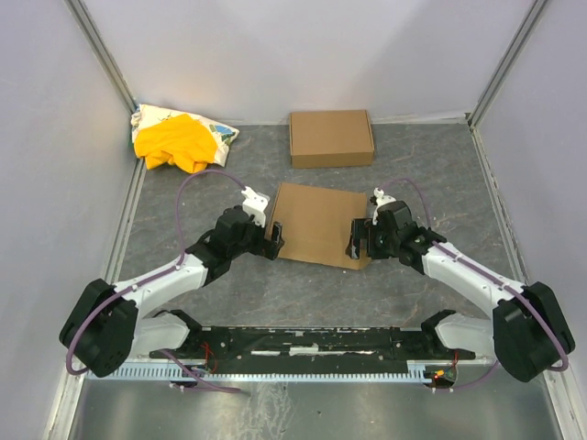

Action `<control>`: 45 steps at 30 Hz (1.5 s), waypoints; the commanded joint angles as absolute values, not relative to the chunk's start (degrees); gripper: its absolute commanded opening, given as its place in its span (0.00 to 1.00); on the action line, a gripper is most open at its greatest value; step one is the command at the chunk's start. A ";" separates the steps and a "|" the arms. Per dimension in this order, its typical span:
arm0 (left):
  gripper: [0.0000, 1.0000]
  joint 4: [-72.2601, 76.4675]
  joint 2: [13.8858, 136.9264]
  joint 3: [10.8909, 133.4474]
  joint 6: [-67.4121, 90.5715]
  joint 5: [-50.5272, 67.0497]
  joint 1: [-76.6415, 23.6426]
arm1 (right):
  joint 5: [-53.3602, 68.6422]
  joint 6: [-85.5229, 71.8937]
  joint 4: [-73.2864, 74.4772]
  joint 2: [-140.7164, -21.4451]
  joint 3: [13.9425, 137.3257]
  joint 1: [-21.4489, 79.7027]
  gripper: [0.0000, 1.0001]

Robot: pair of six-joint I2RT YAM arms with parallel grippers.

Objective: Fold the paper box

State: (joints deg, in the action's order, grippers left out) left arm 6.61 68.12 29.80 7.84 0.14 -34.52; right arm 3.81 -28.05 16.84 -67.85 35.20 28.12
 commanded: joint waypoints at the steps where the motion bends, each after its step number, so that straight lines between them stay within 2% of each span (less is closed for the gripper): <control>1: 0.99 8.77 68.10 29.69 4.24 0.24 -34.79 | 5.87 -26.94 13.88 -69.43 35.78 28.45 0.99; 16: 0.99 7.21 73.97 32.43 2.25 3.10 -35.31 | 5.82 -25.89 17.81 -65.39 36.47 28.45 0.99; 27: 0.99 7.17 70.45 31.46 1.01 6.00 -35.42 | 5.63 -24.81 17.39 -66.07 36.21 28.47 0.99; 34: 0.99 5.28 70.31 33.67 1.64 11.50 -35.42 | 10.98 -26.67 17.60 -66.76 36.81 28.49 0.99; 45: 0.99 -0.23 70.89 37.26 3.15 16.25 -35.42 | 12.94 -27.31 23.66 -65.53 39.68 29.14 0.99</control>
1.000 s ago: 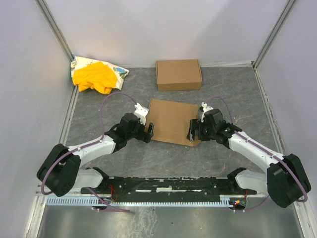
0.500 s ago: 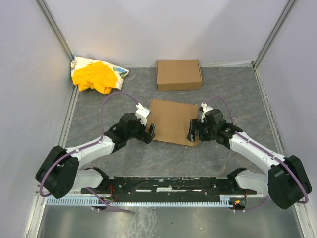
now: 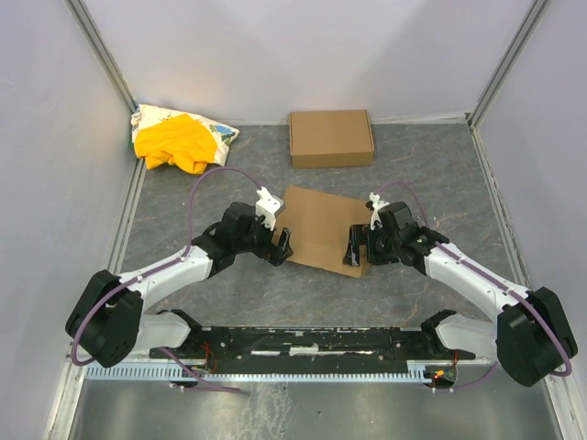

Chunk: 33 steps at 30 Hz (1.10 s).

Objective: Fold the paper box

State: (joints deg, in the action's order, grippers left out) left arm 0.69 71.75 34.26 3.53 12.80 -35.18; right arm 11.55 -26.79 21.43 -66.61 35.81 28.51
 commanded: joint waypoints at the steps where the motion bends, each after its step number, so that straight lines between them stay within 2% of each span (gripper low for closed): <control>1: 1.00 -0.72 70.60 37.33 3.08 16.24 -35.42 | 12.89 -27.07 24.77 -65.47 40.01 29.11 0.99; 7: 0.98 -3.71 70.14 38.61 2.93 15.54 -35.42 | 14.00 -25.23 32.06 -67.23 42.98 29.15 0.99; 18: 0.91 -14.43 76.32 47.80 2.88 18.03 -35.46 | 22.07 -26.21 34.16 -69.72 44.06 29.10 0.99; 26: 0.92 -14.65 71.24 45.92 2.53 10.89 -35.43 | 4.54 -25.18 44.32 -61.78 48.99 29.11 0.99; 33: 0.93 -13.23 69.70 46.03 3.06 6.21 -35.33 | -1.29 -27.86 43.86 -63.53 51.76 28.61 1.00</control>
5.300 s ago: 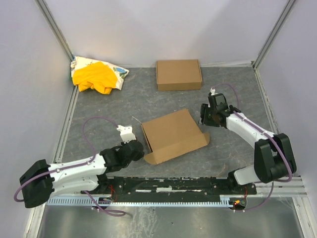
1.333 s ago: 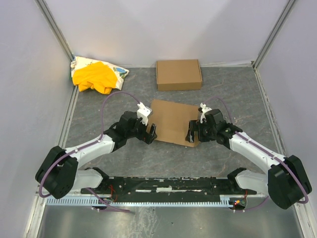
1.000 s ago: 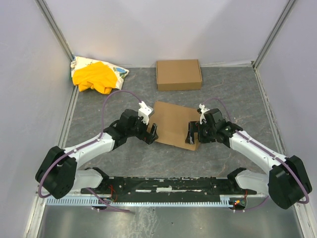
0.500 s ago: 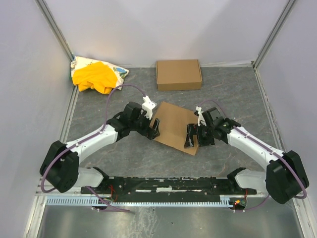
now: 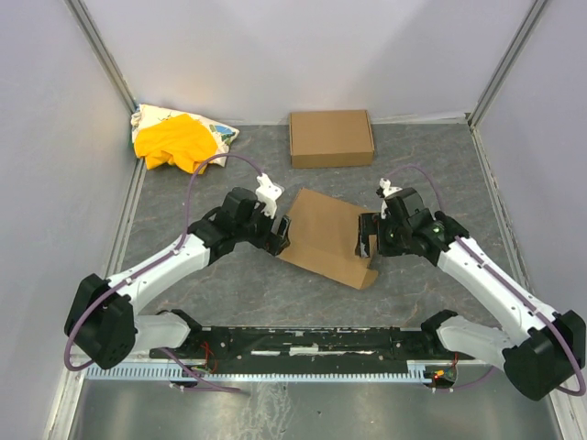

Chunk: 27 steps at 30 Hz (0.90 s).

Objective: Fold the paper box

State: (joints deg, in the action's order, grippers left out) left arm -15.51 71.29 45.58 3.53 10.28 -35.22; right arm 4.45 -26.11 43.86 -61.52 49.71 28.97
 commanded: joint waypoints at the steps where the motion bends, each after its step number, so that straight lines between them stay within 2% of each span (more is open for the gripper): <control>1: 0.93 -12.78 69.75 46.24 3.45 5.48 -35.25 | -1.75 -28.27 43.12 -64.96 51.62 28.60 1.00; 7: 0.94 -12.69 71.35 48.75 4.55 2.29 -35.03 | -2.29 -29.65 37.72 -74.03 49.56 28.49 0.99; 13: 0.97 -3.74 71.79 48.85 9.99 0.27 -34.08 | -0.17 -31.70 33.38 -74.15 47.67 28.08 1.00; 22: 0.94 5.86 88.50 55.30 16.58 10.32 -32.02 | 6.58 -33.09 27.39 -77.90 47.10 24.31 1.00; 27: 0.90 7.95 92.71 55.47 20.70 16.52 -30.98 | 9.82 -32.77 25.08 -81.98 49.29 22.60 1.00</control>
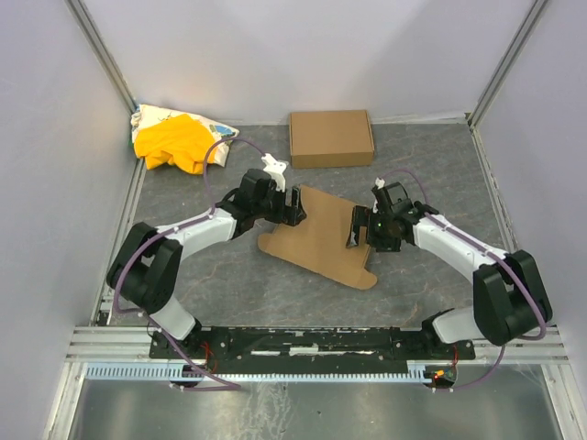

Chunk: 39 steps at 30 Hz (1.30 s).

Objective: Fold the paper box

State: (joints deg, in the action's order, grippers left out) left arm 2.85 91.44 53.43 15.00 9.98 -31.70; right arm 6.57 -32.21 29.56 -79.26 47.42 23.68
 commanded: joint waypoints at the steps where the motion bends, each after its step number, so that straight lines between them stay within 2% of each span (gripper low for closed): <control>1: 0.89 8.44 93.07 55.25 21.22 17.14 -30.94 | 10.24 -32.64 24.93 -82.97 50.33 22.45 1.00; 10: 0.85 8.44 96.09 58.81 24.78 18.06 -30.86 | 9.01 -29.20 28.45 -95.43 67.92 20.93 1.00; 20: 0.81 2.68 102.84 68.31 24.71 16.24 -30.04 | 14.56 -27.77 28.46 -109.44 82.84 19.38 1.00; 27: 0.83 0.20 97.72 67.99 23.51 8.86 -27.41 | 9.32 -25.49 28.25 -104.35 81.98 16.93 1.00; 32: 0.90 -2.77 91.23 66.40 20.19 6.75 -24.72 | 7.29 -23.92 30.17 -99.33 80.72 15.12 1.00; 39: 0.91 0.77 81.72 54.74 22.21 4.26 -22.14 | 6.27 -23.97 33.37 -88.97 72.31 15.12 0.99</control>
State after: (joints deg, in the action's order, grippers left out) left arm -1.74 85.80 60.45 21.52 5.96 -22.98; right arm 6.33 -24.75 31.94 -95.44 76.97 14.94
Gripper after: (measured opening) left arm 0.906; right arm 0.997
